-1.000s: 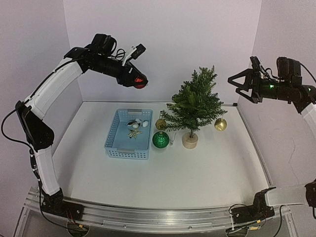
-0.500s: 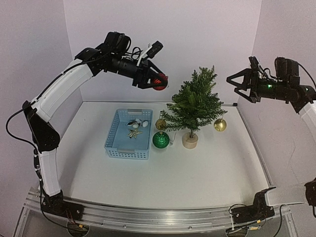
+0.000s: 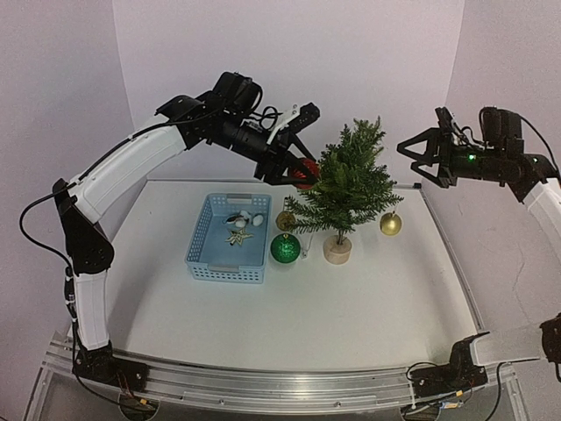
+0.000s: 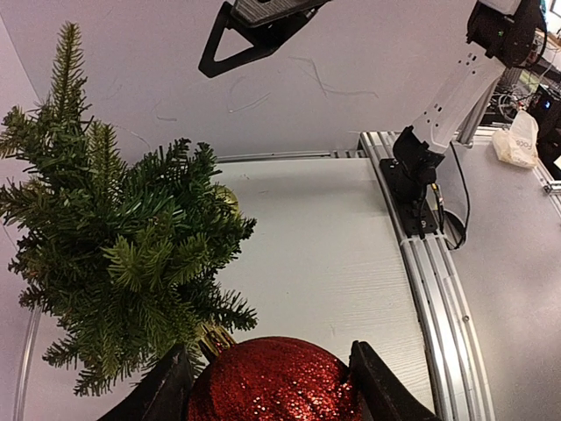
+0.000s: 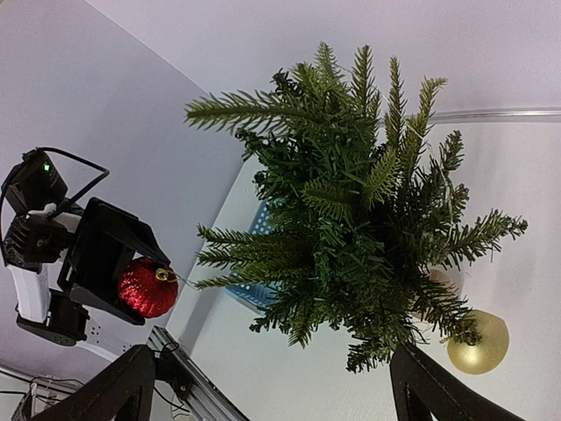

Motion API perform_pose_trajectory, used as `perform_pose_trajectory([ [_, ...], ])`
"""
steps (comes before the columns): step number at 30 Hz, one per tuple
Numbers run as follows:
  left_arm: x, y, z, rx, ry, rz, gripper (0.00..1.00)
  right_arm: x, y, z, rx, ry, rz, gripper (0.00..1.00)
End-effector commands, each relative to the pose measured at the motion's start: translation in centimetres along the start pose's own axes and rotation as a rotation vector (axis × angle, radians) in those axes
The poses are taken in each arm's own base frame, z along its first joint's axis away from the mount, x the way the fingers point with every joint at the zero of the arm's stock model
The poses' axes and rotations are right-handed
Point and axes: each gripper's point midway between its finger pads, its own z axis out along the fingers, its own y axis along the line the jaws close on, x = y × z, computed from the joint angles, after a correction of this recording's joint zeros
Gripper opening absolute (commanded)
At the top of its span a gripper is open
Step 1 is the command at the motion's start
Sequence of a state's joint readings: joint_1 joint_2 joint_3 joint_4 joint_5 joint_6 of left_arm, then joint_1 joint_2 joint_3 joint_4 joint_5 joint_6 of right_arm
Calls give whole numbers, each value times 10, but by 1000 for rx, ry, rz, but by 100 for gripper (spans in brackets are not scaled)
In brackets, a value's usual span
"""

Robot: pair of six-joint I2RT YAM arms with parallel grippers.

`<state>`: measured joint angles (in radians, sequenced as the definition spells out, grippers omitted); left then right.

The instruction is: Decorate the small christmas tree

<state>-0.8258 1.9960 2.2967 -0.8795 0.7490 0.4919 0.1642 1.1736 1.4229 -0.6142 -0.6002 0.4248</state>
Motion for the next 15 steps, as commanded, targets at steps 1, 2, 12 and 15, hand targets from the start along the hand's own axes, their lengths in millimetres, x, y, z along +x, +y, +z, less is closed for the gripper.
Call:
perform_pose_trajectory([
  [1,-11,15,-7,-80,-14,89,50,-6,8,-4,-32,-29,-26,93],
  [2,-8,17,-7,-89,-4,92,50,-5,8,-3,-31,-29,-24,93],
  [12,13,15,-5,-89,61,87,49,-4,5,1,-34,-20,-17,93],
  [15,10,-1,-1,-33,55,86,48,-3,5,2,-41,-11,-11,93],
])
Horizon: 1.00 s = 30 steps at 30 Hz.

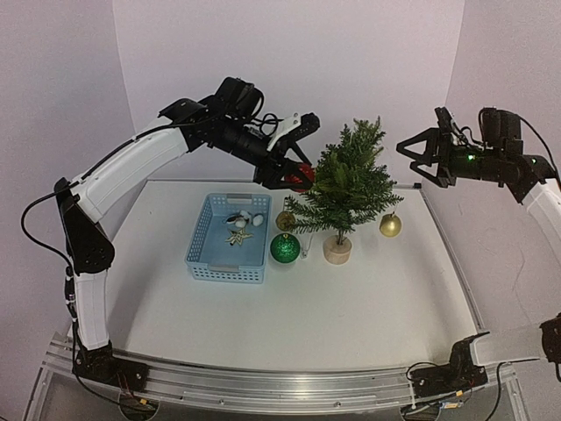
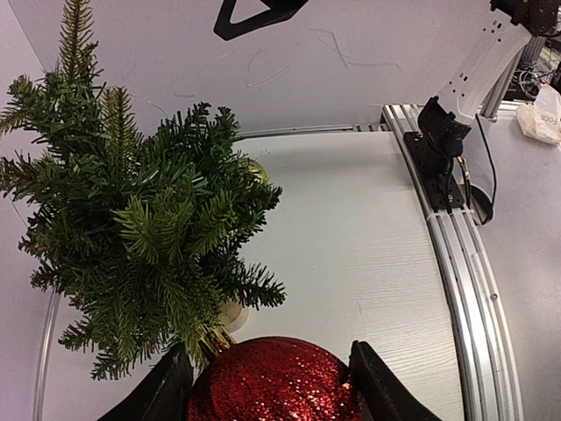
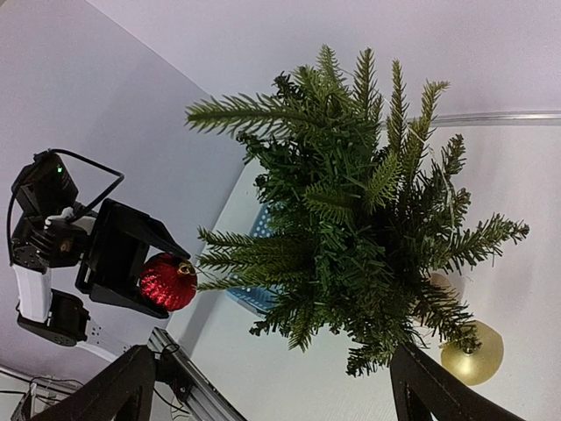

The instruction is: Decorate the small christmas tree

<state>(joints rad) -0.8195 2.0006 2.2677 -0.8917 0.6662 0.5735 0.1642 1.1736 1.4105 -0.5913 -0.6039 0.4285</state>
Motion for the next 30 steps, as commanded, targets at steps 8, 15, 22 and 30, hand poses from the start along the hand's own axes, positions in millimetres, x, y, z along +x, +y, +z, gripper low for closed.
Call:
perform_pose_trajectory([
  [8,-8,-29,12,52,-7,53,47,1,2,1,-28,-3,-11,93],
  [15,-56,-19,-14,-28,-96,122,47,4,5,-3,-35,-6,-27,93],
  [22,-92,-1,-26,-131,-190,209,47,5,4,-1,-36,1,-33,93],
  [30,-104,19,-10,-177,-263,284,47,4,4,0,-38,2,-33,93],
])
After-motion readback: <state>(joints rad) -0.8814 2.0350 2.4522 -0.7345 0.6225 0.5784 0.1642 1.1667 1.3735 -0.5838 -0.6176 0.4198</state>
